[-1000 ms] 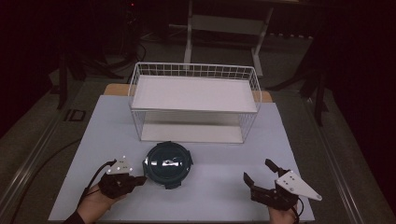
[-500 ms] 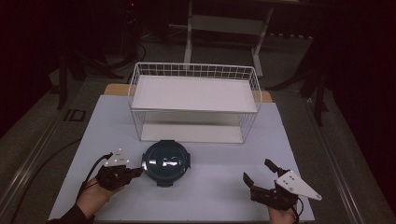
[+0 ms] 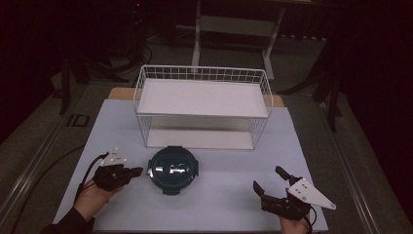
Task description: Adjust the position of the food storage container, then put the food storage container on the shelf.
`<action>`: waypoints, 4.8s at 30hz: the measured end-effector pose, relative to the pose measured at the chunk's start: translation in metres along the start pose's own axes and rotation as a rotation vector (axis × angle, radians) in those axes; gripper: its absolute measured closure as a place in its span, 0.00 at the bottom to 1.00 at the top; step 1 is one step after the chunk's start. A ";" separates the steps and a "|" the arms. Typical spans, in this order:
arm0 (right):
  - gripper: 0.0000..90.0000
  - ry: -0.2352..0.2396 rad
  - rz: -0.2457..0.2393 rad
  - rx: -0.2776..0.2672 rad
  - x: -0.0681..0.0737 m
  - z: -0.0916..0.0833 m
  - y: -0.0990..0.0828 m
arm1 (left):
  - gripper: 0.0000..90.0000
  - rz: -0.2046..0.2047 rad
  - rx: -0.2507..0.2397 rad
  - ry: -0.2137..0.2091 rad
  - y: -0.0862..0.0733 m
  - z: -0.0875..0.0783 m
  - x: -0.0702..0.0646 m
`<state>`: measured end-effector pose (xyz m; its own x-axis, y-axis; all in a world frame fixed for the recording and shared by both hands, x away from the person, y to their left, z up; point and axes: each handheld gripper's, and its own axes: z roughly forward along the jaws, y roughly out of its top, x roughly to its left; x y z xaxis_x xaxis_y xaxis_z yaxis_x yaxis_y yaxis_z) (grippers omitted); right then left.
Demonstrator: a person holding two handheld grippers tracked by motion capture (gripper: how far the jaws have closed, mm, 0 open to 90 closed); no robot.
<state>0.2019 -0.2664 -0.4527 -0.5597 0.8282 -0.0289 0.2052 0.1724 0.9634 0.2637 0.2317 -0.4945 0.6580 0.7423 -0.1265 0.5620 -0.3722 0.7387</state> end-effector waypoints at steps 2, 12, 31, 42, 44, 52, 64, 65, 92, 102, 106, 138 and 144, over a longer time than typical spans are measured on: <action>0.13 -0.001 -0.003 0.001 0.000 0.000 0.000 | 1.00 -0.007 -0.005 0.000 0.002 0.003 0.002; 0.13 0.000 0.006 0.006 -0.001 0.001 -0.001 | 1.00 0.013 0.017 0.002 0.010 0.015 -0.001; 0.13 0.002 0.004 0.012 0.001 0.004 -0.001 | 1.00 0.051 0.037 -0.052 0.030 0.039 -0.029; 0.13 0.006 -0.005 0.014 0.002 0.003 -0.001 | 1.00 0.081 0.036 -0.083 0.045 0.059 -0.044; 0.13 0.006 -0.004 0.016 0.002 0.003 -0.001 | 1.00 0.086 0.036 -0.090 0.049 0.063 -0.046; 0.13 0.009 -0.005 0.014 0.002 0.003 -0.001 | 1.00 0.105 0.035 -0.115 0.058 0.076 -0.055; 0.13 0.018 -0.002 0.022 0.003 0.005 -0.002 | 1.00 0.120 0.030 -0.139 0.068 0.090 -0.066; 0.13 0.020 -0.002 0.023 0.004 0.005 -0.002 | 1.00 0.121 0.030 -0.143 0.069 0.091 -0.067; 0.13 0.018 -0.001 0.023 0.004 0.005 -0.002 | 0.91 0.119 0.009 -0.148 0.074 0.095 -0.066; 0.13 0.016 -0.026 0.038 0.005 0.008 -0.003 | 0.22 0.042 -0.056 -0.223 0.077 0.075 -0.063; 0.13 0.041 -0.036 0.018 0.007 0.011 -0.002 | 0.01 0.033 -0.077 -0.269 0.079 0.067 -0.064; 0.16 0.088 -0.022 -0.019 0.006 0.015 0.025 | 0.04 -0.262 0.093 -0.356 0.100 0.110 -0.045; 0.13 0.098 -0.008 0.008 0.007 0.018 0.023 | 0.10 -0.326 0.129 -0.383 0.100 0.113 -0.042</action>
<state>0.2167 -0.2468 -0.4351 -0.6373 0.7705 -0.0096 0.2070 0.1832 0.9610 0.3487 0.0999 -0.4902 0.5611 0.5832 -0.5874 0.8096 -0.2389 0.5362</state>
